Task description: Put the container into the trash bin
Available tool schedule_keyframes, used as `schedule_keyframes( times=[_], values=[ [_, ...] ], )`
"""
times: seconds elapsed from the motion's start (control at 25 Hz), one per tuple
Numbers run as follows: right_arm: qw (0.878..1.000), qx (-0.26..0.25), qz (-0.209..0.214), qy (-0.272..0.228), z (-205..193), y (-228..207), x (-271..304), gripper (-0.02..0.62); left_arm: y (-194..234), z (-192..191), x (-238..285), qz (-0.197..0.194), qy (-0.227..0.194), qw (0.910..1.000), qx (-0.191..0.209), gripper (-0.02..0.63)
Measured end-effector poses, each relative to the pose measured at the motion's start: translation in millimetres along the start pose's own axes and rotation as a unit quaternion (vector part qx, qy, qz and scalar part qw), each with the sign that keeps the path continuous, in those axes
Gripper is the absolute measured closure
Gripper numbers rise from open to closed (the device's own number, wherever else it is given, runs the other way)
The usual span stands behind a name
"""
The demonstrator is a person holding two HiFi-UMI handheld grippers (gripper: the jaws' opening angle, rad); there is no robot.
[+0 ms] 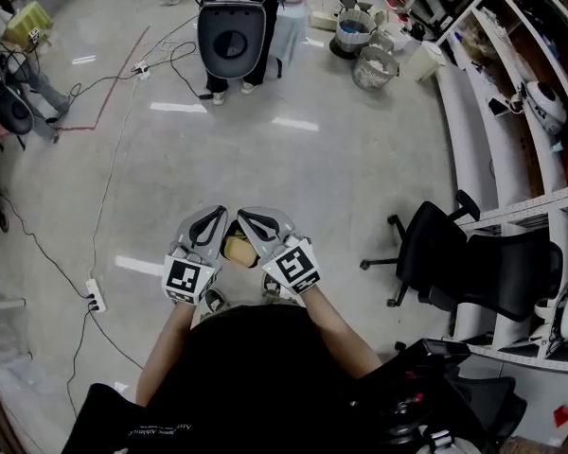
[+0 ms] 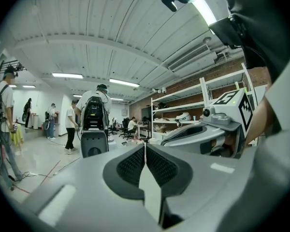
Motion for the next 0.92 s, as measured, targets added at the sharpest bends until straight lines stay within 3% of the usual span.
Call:
schedule_keyframes(
  times=[0.92],
  values=[
    [0.999, 0.024, -0.013, 0.016, -12.4, -16.7, -23.9, 0.583, -25.1, -17.8, 16.3, -0.027, 0.024, 0.9993, -0.005, 0.603]
  ],
)
Point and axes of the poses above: the fingertips, and each gripper's own axes: x forward along the fingers, y to its left, z out of its top, the point moved 6 cm from there along -x, backward along the fingers, and after that the axes turned 14 degrees about -y, right-handed, at the moved point
